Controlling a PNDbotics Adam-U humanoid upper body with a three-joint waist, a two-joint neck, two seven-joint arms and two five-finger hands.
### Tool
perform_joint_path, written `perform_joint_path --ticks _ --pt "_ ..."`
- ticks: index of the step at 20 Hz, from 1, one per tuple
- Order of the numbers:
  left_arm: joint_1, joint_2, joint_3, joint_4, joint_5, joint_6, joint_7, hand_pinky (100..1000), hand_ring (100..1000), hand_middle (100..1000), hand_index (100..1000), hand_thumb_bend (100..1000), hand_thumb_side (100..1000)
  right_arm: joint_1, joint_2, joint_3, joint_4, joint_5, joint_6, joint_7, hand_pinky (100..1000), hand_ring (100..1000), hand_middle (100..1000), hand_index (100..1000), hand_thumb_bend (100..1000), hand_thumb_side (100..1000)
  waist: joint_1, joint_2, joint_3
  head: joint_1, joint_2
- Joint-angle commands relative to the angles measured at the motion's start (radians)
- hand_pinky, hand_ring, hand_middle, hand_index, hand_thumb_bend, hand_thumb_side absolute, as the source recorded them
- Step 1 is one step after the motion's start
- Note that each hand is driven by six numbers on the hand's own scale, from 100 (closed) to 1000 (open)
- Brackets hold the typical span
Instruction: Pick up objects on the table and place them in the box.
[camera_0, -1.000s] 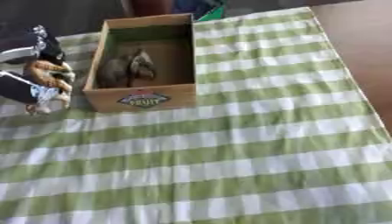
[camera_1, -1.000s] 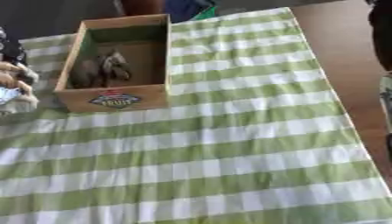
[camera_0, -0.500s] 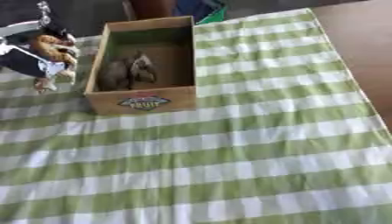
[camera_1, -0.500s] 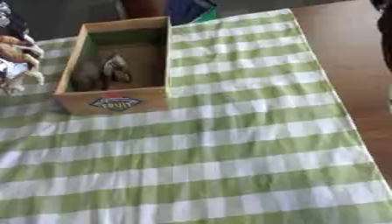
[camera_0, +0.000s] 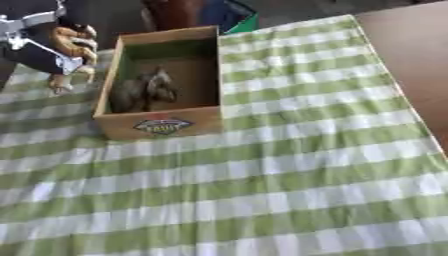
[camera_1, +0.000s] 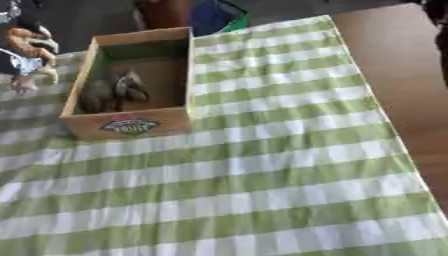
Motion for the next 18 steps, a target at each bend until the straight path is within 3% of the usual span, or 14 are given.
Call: perform_joint_path --ticks 1,4,5,13,18 --pt "-0.046 0.004 0.024 0.029 -0.042 0.001 0.043 251 487 327 437 100 263 -0.02 -0.004 -0.001 -0.019 -0.009 0.001 0.007 864 767 676 886 100 995 -0.003 -0.016 -0.005 0.019 -0.02" --pt "-0.073 -0.033 0.045 0.074 -0.08 0.002 0.081 250 482 319 443 100 298 -0.024 0.004 0.002 -0.019 -0.013 0.004 0.015 864 767 675 886 100 996 -0.002 -0.011 -0.014 0.035 -0.021" --pt "-0.081 -0.046 0.052 0.087 -0.093 0.0 0.093 249 481 318 443 100 266 -0.025 0.006 0.002 -0.019 -0.014 0.005 0.017 865 767 675 886 100 994 -0.002 -0.009 -0.017 0.039 -0.022" --pt "-0.117 -0.116 0.085 0.142 -0.2 -0.029 0.201 248 478 310 444 100 269 -0.033 0.018 0.001 -0.019 -0.019 0.009 0.024 865 767 674 886 100 993 -0.002 0.0 -0.03 0.054 -0.027" --pt "-0.129 -0.189 0.127 0.212 -0.219 -0.067 0.265 256 476 301 475 100 274 -0.071 0.043 0.012 -0.019 -0.03 0.003 0.038 864 768 674 885 100 996 -0.01 0.025 -0.081 0.103 -0.025"
